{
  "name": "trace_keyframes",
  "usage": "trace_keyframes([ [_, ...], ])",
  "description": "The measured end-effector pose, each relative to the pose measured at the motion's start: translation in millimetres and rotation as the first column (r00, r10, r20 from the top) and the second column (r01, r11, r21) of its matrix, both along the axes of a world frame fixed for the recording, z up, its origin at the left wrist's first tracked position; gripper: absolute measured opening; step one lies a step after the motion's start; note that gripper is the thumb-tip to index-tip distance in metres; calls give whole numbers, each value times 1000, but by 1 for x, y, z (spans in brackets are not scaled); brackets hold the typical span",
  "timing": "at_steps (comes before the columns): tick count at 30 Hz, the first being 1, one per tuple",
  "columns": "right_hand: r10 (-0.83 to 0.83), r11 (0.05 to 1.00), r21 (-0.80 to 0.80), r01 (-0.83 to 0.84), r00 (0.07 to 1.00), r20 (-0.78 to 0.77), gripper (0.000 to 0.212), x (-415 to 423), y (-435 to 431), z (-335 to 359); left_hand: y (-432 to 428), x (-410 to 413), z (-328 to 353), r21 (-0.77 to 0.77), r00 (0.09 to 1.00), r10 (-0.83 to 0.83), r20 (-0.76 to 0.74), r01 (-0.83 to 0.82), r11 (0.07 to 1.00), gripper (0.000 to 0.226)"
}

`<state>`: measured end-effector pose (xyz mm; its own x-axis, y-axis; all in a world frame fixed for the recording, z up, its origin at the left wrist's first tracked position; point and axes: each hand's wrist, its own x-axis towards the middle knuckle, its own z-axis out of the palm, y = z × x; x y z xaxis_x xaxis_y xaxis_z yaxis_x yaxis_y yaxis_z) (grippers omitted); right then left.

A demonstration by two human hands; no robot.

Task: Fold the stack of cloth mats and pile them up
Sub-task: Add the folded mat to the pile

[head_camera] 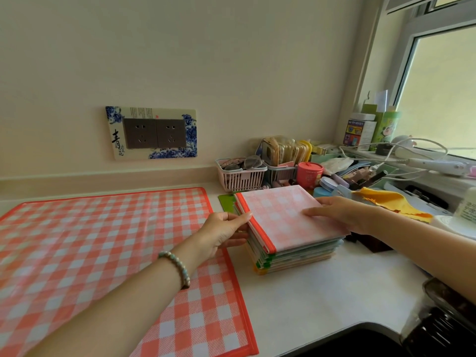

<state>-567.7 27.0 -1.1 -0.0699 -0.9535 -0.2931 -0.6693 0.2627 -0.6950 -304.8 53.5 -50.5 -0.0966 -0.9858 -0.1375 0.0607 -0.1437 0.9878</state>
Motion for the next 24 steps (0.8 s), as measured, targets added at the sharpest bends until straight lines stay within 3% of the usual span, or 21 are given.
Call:
trace_keyframes([
  [5,15,999,-34,-16,1000,-14,67,2,4,2,3,0,0,-10,1000,-1,5,1,1000,30],
  [8,42,978,-199,-68,991,-130,68,8,5,10,5,6,3,-21,999,1,35,-1,1000,36],
  [10,57,925,-355,-139,971,-230,70,18,7,20,6,13,5,-48,998,11,60,-8,999,38],
  [15,201,769,-582,-264,965,-171,71,68,17,43,11,45,11,-136,989,49,143,-29,990,36],
  [20,409,700,-582,-414,900,-149,71,154,33,33,29,97,6,-249,944,103,315,-22,968,39],
  [24,513,650,-524,-550,827,-230,69,222,49,-1,50,153,-7,-281,809,138,571,34,959,73],
])
